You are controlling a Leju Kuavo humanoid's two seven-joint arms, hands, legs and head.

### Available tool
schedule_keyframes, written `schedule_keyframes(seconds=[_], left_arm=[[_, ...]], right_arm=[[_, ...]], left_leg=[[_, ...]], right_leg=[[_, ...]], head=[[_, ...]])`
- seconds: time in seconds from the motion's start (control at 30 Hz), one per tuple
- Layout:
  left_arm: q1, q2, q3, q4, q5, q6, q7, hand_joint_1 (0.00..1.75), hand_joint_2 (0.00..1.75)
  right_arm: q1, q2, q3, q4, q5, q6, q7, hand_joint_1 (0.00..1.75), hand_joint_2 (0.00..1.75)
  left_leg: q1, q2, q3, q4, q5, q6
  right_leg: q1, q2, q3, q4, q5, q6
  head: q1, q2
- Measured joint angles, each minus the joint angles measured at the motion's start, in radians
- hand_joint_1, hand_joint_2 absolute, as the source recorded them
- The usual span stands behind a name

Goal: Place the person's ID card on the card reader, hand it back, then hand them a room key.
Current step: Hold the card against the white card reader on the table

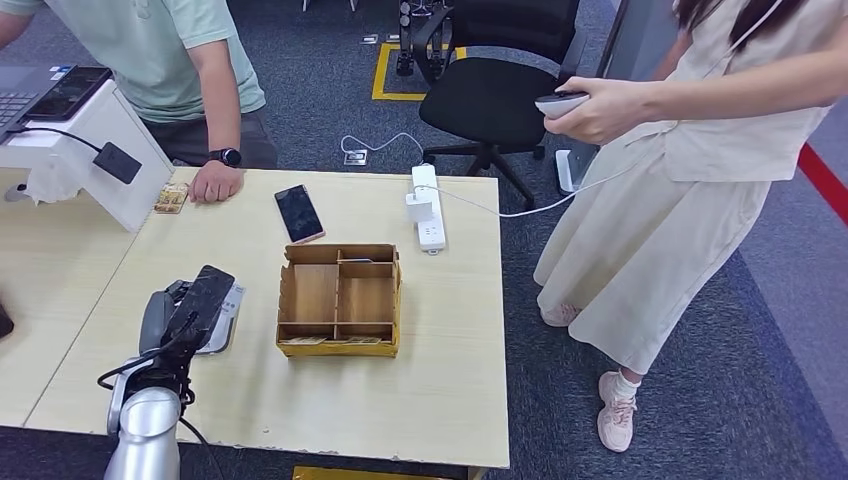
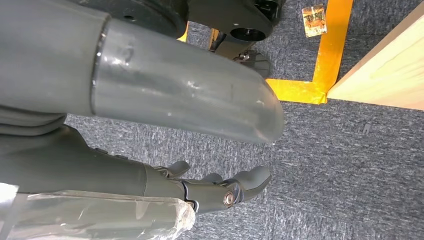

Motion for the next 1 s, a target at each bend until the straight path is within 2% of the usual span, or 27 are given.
schedule_keyframes(seconds=[0.43, 0.67, 1.0], left_arm=[[-0.024, -0.018, -0.019, 0.009, -0.095, 0.031, 0.013, 1.75, 1.75], [-0.011, -0.033, -0.028, 0.010, -0.115, -0.014, -0.036, 1.75, 1.75], [-0.002, -0.053, -0.112, 0.010, -0.131, -0.059, -0.062, 1.75, 1.75]], right_arm=[[0.000, 0.000, 0.000, 0.004, -0.001, 0.004, 0.002, 0.00, 0.00], [-0.001, 0.000, 0.000, 0.004, -0.006, 0.011, 0.001, 0.00, 0.00], [-0.004, 0.000, 0.000, 0.004, -0.010, 0.012, -0.002, 0.00, 0.00]], left_leg=[[0.000, 0.000, 0.000, 0.000, 0.000, 0.000], [0.000, 0.000, 0.000, 0.000, 0.000, 0.000], [0.000, 0.000, 0.000, 0.000, 0.000, 0.000]], right_leg=[[0.000, 0.000, 0.000, 0.000, 0.000, 0.000], [0.000, 0.000, 0.000, 0.000, 0.000, 0.000], [0.000, 0.000, 0.000, 0.000, 0.000, 0.000]], head=[[0.000, 0.000], [0.000, 0.000], [0.000, 0.000]])
